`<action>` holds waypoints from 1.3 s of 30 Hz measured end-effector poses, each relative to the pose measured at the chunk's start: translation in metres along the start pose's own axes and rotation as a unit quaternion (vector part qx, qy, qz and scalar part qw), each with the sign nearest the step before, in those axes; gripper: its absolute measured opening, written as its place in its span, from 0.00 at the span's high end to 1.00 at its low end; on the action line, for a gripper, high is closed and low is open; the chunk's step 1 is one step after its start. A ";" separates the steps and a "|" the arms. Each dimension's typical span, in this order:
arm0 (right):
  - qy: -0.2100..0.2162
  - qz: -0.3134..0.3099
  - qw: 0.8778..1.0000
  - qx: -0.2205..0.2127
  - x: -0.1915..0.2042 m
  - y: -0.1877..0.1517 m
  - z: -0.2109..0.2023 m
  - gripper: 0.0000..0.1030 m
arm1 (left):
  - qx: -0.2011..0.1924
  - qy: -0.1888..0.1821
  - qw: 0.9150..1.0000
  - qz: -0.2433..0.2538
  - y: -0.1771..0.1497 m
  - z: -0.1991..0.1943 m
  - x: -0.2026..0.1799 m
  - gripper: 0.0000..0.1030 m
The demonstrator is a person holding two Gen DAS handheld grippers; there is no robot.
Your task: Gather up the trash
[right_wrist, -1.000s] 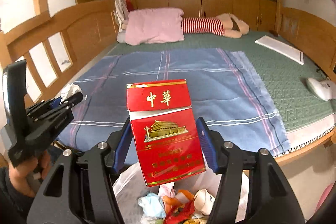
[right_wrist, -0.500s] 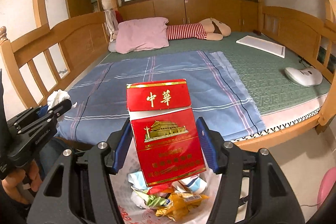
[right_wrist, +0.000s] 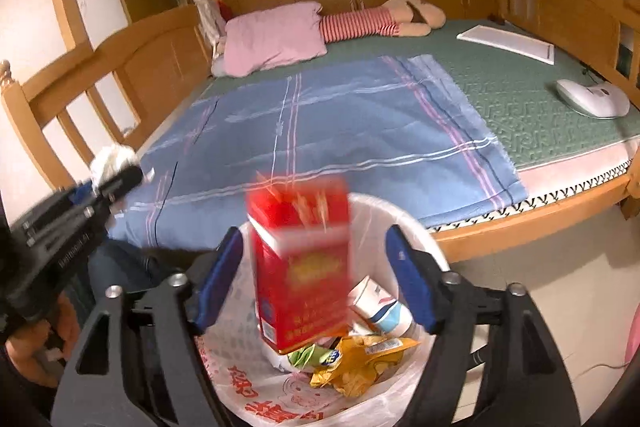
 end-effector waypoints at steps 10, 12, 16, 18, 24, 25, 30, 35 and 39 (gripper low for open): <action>-0.031 0.033 0.997 -0.067 -0.023 0.008 -0.028 0.19 | 0.064 -0.078 0.995 0.019 -0.026 0.021 -0.025 0.72; -0.037 0.029 0.996 -0.073 -0.025 0.009 -0.031 0.18 | 0.067 -0.090 0.993 0.028 -0.029 0.021 -0.033 0.60; -0.043 0.029 0.995 -0.083 -0.026 0.013 -0.034 0.16 | 0.053 -0.084 0.994 0.049 -0.031 0.016 -0.042 0.21; -0.040 0.034 0.994 -0.093 -0.027 0.016 -0.037 0.13 | 0.049 -0.079 0.994 0.050 -0.030 0.015 -0.041 0.15; -0.044 0.045 0.991 -0.121 -0.026 0.022 -0.048 0.03 | 0.015 -0.031 0.999 0.031 -0.019 0.007 -0.023 0.05; -0.045 0.046 0.991 -0.121 -0.026 0.022 -0.049 0.03 | 0.005 -0.016 1.000 0.024 -0.016 0.004 -0.018 0.03; -0.068 0.020 0.991 -0.114 -0.014 0.023 -0.046 0.03 | -0.027 0.035 0.999 -0.017 -0.001 -0.009 0.008 0.03; -0.088 -0.021 0.991 -0.099 0.005 0.020 -0.036 0.03 | -0.038 0.062 0.995 -0.066 0.006 -0.020 0.032 0.03; -0.091 -0.047 0.991 -0.091 0.019 0.017 -0.027 0.03 | -0.034 0.070 0.994 -0.080 0.007 -0.027 0.041 0.03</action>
Point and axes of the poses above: each gripper's, at about its wrist camera, not at the fingertips, and z roughly the way its jaws point, x to its left, y to its top, the point moved 6 cm from there along z, roughly the way its jaws point, and after that the axes turned 7 degrees about -z, right-handed, at the moved point
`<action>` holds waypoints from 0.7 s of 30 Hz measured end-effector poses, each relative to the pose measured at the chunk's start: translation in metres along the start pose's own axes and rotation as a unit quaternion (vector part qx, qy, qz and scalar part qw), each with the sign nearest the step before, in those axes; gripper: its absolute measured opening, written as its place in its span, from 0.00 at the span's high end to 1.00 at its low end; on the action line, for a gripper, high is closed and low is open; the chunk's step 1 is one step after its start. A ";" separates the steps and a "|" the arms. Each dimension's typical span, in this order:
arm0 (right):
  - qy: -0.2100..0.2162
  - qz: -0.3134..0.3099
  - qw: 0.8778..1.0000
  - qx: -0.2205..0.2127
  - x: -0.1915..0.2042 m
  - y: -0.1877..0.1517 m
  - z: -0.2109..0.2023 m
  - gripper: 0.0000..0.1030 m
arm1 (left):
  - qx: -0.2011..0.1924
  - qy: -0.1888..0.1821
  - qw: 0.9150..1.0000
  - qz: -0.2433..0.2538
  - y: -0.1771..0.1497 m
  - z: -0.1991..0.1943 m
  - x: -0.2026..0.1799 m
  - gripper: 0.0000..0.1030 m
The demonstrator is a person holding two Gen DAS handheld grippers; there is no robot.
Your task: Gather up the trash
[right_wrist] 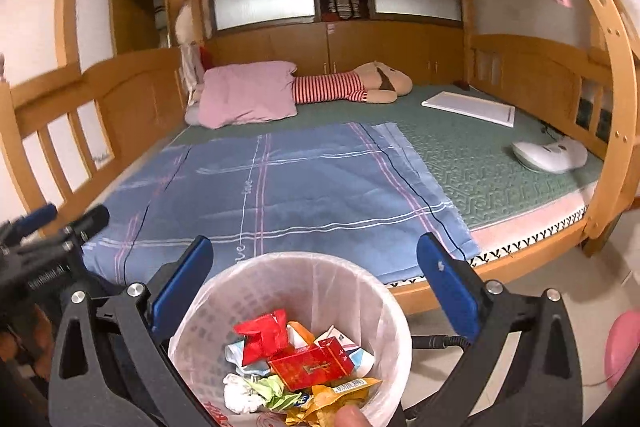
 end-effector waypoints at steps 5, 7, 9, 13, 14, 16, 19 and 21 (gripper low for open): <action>-0.001 -0.022 1.000 -0.002 0.009 -0.001 0.000 0.03 | -0.002 -0.005 1.000 0.006 0.000 -0.005 -0.003 0.03; -0.003 -0.027 1.000 -0.002 0.011 -0.001 0.000 0.03 | -0.001 -0.006 1.000 0.008 -0.001 -0.005 -0.004 0.03; -0.002 -0.025 1.000 -0.003 0.011 -0.001 0.000 0.03 | -0.001 -0.006 1.000 0.008 -0.001 -0.005 -0.005 0.03; 0.001 -0.018 1.000 -0.002 0.010 -0.001 0.000 0.03 | -0.001 -0.007 1.000 0.006 -0.002 -0.005 -0.005 0.03; 0.002 -0.017 1.000 -0.002 0.010 -0.001 0.001 0.03 | 0.000 -0.007 1.000 0.006 -0.002 -0.005 -0.005 0.03; 0.002 -0.016 1.000 -0.001 0.010 -0.001 0.001 0.03 | 0.001 -0.007 1.000 0.006 -0.002 -0.005 -0.005 0.03; 0.002 -0.017 1.000 0.000 0.011 -0.001 0.001 0.03 | 0.002 -0.008 1.000 0.006 -0.003 -0.005 -0.006 0.03; 0.002 -0.018 1.000 0.001 0.012 -0.001 0.002 0.03 | 0.003 -0.007 1.000 0.007 -0.003 -0.004 -0.008 0.03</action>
Point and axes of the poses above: each gripper's, at about its wrist camera, not at the fingertips, and z roughly the way its jaws point, x to its left, y to its top, the point moved 6 cm from there along z, roughly the way its jaws point, and after that the axes turned 7 degrees about -z, right-handed, at the moved point
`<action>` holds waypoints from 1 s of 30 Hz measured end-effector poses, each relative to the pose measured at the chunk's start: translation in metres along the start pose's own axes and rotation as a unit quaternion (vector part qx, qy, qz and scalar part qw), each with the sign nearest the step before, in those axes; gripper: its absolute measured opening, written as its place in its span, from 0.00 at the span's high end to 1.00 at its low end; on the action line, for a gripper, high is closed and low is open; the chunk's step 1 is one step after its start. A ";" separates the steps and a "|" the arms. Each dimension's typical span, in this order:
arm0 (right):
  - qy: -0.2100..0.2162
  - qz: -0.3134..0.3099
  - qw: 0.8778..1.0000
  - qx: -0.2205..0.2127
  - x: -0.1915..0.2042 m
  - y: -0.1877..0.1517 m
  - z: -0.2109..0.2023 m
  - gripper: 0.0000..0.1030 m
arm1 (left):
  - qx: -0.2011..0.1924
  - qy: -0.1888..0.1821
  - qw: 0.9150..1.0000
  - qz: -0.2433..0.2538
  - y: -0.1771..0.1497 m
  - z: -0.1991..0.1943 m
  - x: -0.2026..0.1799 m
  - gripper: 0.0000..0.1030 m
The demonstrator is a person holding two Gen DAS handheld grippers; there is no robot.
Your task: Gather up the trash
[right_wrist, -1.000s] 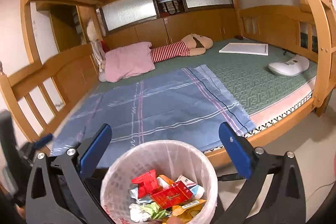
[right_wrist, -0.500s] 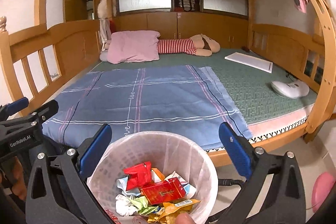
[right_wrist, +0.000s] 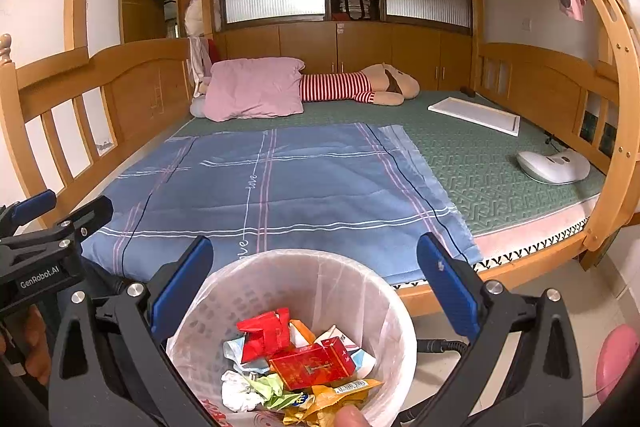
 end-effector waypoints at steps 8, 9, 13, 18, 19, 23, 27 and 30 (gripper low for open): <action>0.000 0.000 1.000 0.001 0.001 0.000 0.001 0.03 | 0.005 -0.001 1.000 -0.001 -0.001 0.001 -0.001 0.03; 0.001 0.000 1.000 0.001 0.001 0.000 0.001 0.03 | 0.005 -0.001 1.000 -0.001 -0.002 0.001 -0.001 0.03; 0.001 0.000 1.000 0.003 0.002 0.000 0.002 0.03 | 0.007 -0.001 1.000 -0.001 -0.002 0.003 -0.002 0.03; 0.002 0.000 1.000 0.003 0.002 0.000 0.002 0.03 | 0.009 -0.001 1.000 -0.002 -0.003 0.003 -0.002 0.03; 0.001 -0.001 1.000 0.004 0.002 0.000 0.003 0.03 | 0.010 -0.001 1.000 -0.002 -0.003 0.004 -0.002 0.03; 0.003 -0.002 1.000 0.005 0.002 -0.001 0.006 0.03 | 0.012 0.000 1.000 -0.001 -0.004 0.004 -0.003 0.03; 0.004 -0.001 1.000 0.006 0.001 -0.001 0.007 0.03 | 0.015 0.000 1.000 -0.002 -0.005 0.006 -0.003 0.03; 0.005 -0.001 1.000 0.006 0.001 -0.002 0.008 0.03 | 0.015 0.000 1.000 -0.002 -0.004 0.006 -0.003 0.03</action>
Point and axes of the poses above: each gripper's, at about its wrist camera, not at the fingertips, and z roughly the way its jaws point, x to its left, y to its top, the point moved 6 cm from there along z, roughly the way its jaws point, and after that the axes turned 7 degrees about -z, right-handed, at the moved point
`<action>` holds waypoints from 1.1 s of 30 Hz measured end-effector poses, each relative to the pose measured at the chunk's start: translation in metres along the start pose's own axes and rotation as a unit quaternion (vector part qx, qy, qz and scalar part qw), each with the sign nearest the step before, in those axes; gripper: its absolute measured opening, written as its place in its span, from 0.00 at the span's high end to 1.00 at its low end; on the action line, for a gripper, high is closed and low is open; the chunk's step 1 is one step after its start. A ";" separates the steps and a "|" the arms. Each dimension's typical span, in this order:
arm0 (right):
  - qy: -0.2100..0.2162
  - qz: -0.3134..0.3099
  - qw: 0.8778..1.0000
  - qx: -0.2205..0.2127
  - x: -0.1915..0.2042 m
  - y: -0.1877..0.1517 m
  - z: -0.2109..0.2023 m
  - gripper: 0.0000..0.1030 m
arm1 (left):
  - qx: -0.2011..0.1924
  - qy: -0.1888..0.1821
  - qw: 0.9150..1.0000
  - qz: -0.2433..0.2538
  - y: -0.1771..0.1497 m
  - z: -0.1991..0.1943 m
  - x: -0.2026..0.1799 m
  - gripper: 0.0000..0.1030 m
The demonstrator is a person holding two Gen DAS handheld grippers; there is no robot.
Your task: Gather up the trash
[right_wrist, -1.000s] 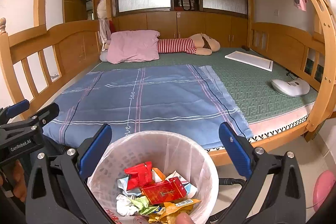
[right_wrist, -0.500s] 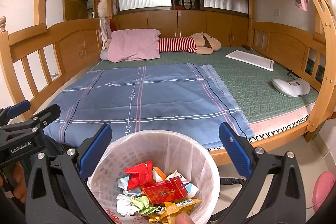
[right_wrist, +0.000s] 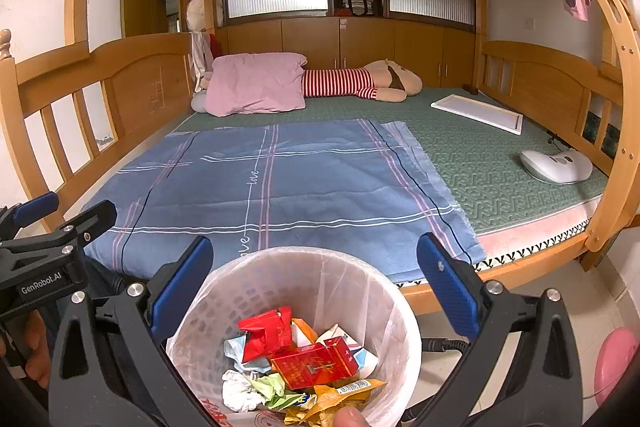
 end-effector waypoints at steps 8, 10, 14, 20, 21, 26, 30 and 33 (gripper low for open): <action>0.003 -0.002 1.000 0.002 -0.001 -0.001 0.003 0.03 | 0.002 0.000 1.000 0.000 -0.001 0.001 0.000 0.03; 0.003 -0.003 1.000 0.002 0.000 -0.001 0.004 0.03 | 0.003 0.000 1.000 0.000 -0.001 0.001 0.000 0.03; 0.004 -0.003 1.000 0.003 0.000 -0.001 0.005 0.03 | 0.003 0.000 1.000 0.000 -0.002 0.001 0.000 0.03; 0.004 -0.004 1.000 0.004 0.000 -0.001 0.005 0.03 | 0.004 0.000 1.000 0.000 -0.003 0.001 0.000 0.03; 0.004 -0.005 1.000 0.004 0.001 -0.001 0.005 0.03 | 0.004 0.000 1.000 0.000 -0.003 0.001 -0.001 0.03; 0.004 -0.005 1.000 0.004 0.001 -0.001 0.005 0.03 | 0.005 -0.004 1.000 0.003 -0.005 0.002 -0.003 0.03; 0.005 -0.003 1.000 0.005 0.001 -0.001 0.005 0.03 | -0.003 -0.006 1.000 0.015 -0.006 -0.001 -0.007 0.03; 0.004 -0.002 1.000 0.006 0.002 -0.002 0.006 0.03 | -0.004 -0.007 1.000 0.013 -0.005 -0.002 -0.007 0.03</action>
Point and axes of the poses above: each gripper's, at about its wrist camera, not at the fingertips, and z roughly the way its jaws point, x to its left, y to its top, the point moved 6 cm from there along z, roughly the way its jaws point, and after that the axes turned 7 degrees about -z, right-handed, at the moved point
